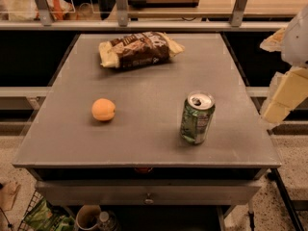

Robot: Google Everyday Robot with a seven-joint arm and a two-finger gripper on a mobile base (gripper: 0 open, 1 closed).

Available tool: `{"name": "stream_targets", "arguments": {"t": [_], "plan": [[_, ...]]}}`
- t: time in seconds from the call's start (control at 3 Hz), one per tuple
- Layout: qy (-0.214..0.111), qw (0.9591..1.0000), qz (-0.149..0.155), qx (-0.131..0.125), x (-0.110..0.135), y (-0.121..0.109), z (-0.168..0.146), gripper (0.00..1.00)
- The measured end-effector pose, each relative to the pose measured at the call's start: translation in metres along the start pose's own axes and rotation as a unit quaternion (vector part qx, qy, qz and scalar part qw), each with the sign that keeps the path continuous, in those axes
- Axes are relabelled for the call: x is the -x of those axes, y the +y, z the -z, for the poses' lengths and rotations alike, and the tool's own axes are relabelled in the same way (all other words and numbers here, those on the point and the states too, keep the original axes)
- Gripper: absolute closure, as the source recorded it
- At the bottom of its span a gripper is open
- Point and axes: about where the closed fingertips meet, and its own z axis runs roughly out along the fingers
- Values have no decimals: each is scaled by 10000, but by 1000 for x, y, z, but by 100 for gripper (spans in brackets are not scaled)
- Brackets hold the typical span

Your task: Move green can near orange

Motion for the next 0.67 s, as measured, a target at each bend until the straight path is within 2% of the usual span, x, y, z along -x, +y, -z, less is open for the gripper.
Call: {"name": "stream_targets", "arguments": {"t": [0.33,0.67], "plan": [[-861,9944,-616,-62,-18,-4,-12,0],[-1687,9818,-871,41,-14,-2,-24,0]]}}
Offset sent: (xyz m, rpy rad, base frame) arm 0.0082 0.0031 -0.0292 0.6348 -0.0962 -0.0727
